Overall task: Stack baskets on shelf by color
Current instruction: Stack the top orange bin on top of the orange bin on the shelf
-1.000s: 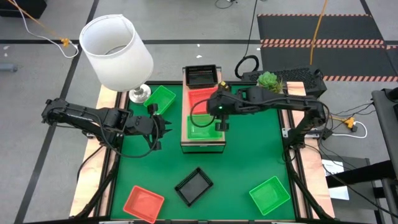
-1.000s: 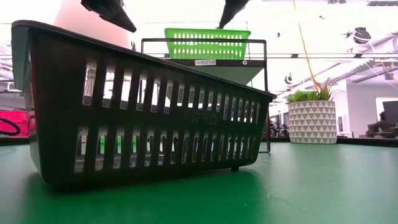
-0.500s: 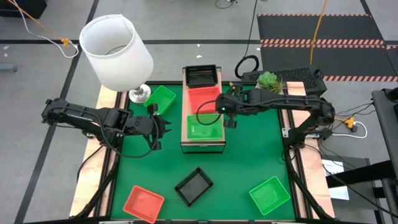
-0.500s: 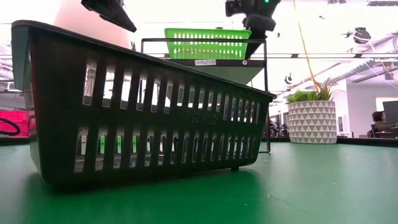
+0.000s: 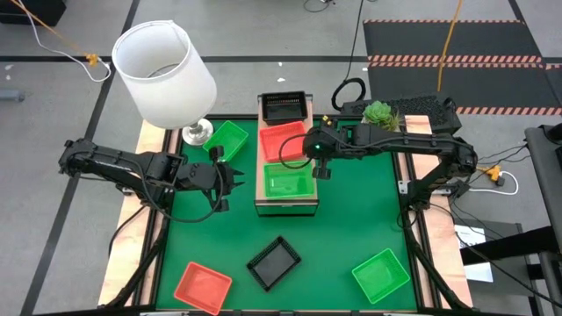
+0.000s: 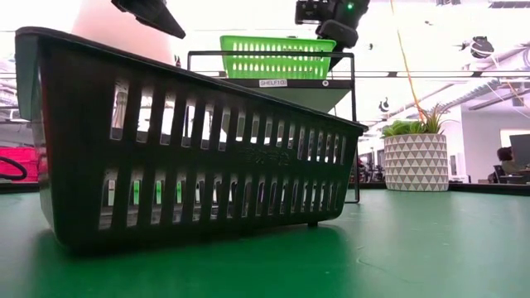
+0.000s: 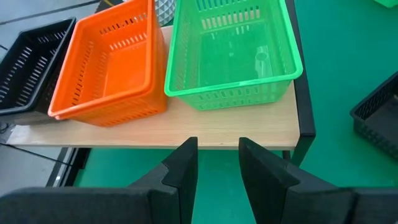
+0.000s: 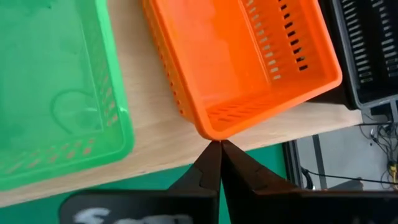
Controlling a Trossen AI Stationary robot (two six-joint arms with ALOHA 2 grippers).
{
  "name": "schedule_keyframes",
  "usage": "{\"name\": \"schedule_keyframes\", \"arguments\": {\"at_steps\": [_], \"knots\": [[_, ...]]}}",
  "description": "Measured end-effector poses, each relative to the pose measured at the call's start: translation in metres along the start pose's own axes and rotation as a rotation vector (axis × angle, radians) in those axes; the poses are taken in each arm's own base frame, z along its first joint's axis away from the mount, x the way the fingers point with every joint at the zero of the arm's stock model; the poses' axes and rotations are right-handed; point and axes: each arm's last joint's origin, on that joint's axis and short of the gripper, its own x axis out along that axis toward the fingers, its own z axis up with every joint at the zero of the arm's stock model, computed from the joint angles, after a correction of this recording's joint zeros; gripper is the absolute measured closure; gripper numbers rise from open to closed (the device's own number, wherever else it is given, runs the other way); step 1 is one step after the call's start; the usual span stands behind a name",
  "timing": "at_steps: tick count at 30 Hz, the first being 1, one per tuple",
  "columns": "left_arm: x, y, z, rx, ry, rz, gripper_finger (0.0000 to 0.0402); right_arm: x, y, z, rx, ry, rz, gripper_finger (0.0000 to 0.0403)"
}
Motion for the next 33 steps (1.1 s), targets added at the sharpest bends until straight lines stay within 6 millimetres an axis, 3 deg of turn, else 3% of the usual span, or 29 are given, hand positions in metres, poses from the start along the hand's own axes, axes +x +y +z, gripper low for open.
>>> {"name": "schedule_keyframes", "arguments": {"at_steps": [12, 23, 30, 33], "knots": [[0.004, 0.004, -0.002, 0.018, -0.002, 0.019, 0.0282, 0.000, 0.000, 0.003, 0.016, -0.033, -0.003, 0.0399], [0.050, 0.047, -0.028, 0.011, -0.112, 0.289, 0.0282, 0.000, 0.000, 0.003, 0.023, -0.033, 0.001, 0.0399], [0.077, 0.076, -0.044, 0.000, -0.032, 0.332, 0.0285, 0.000, 0.000, 0.003, -0.023, -0.030, -0.004, 0.0399], [0.089, 0.081, -0.047, 0.006, -0.008, 0.348, 0.0306, -0.002, 0.000, 0.000, -0.019, -0.009, 0.000, 0.0399]]}}
